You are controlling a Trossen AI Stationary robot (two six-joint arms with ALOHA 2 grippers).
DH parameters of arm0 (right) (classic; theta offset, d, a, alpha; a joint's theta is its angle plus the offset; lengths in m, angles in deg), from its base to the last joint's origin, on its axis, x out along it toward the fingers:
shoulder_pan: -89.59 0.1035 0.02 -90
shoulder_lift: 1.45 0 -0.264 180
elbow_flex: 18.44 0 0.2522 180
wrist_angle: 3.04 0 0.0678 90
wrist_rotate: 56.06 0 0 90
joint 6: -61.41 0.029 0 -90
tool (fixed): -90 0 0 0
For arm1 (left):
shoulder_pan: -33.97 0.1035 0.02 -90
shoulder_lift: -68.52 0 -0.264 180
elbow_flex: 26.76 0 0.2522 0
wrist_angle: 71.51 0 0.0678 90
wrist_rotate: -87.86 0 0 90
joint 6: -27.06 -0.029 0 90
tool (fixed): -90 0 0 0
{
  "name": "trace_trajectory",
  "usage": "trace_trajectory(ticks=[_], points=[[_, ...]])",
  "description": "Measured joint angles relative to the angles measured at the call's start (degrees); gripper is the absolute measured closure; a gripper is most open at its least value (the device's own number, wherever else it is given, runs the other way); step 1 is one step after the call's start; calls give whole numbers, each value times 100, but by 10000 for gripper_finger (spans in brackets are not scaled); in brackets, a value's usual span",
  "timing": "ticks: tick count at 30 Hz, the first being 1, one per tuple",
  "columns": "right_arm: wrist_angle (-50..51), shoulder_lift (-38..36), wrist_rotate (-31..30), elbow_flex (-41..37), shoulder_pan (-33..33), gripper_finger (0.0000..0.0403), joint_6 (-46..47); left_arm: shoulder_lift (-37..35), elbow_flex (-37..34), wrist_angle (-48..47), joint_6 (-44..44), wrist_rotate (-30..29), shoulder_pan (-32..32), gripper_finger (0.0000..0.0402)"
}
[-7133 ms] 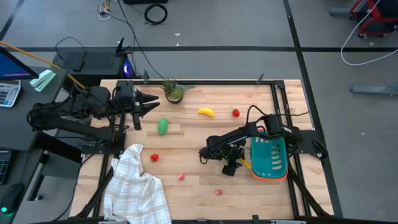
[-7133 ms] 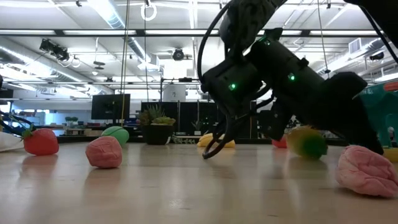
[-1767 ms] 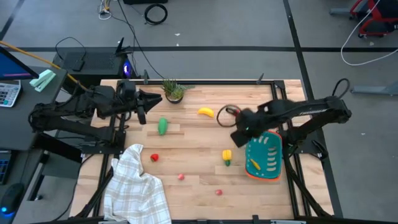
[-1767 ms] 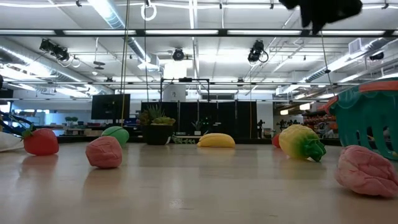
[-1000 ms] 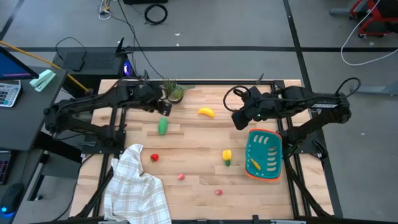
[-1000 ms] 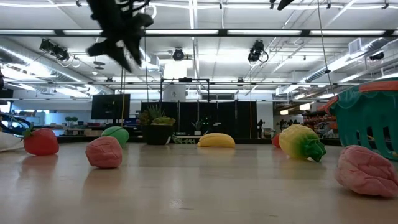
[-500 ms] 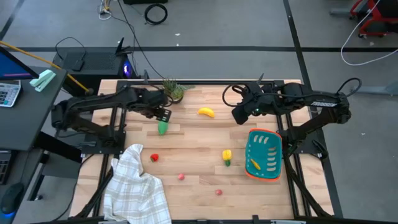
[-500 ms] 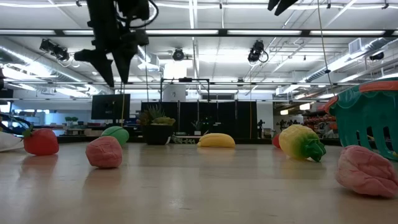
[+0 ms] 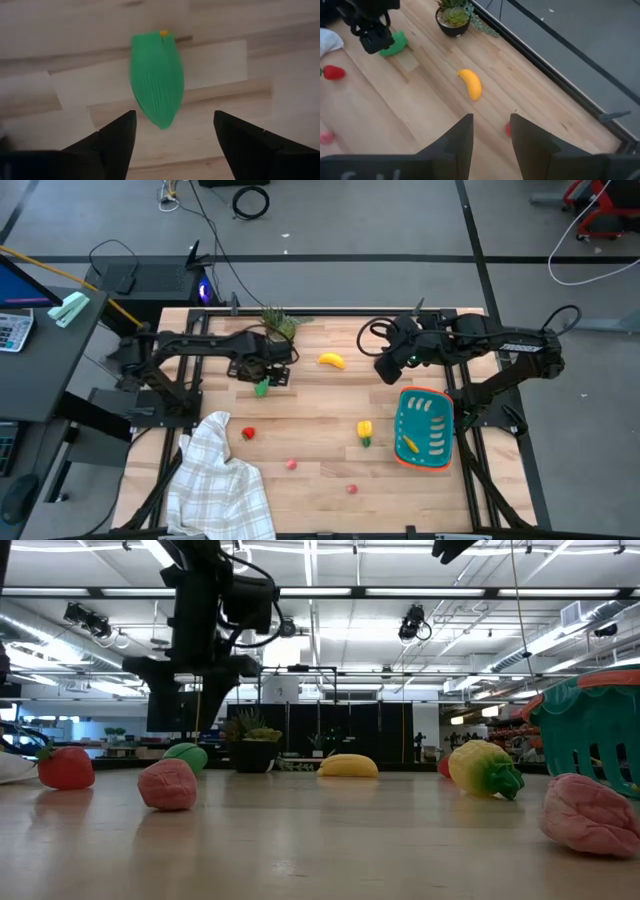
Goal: Pick and placing Produce into tupperware
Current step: Put the green corn into the blue basket
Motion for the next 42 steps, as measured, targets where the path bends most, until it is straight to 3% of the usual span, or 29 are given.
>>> trace_trajectory(ticks=[14,25,42], points=[[97,2,191,-2,0,266,-106,412,-29,43,78,-36,122,124],[160,2,195,-2,0,266,-65,432,-583,329,72,-37,319,124],[146,2,195,-2,0,266,109,430,-843,1292,-801,-34,643,126]])
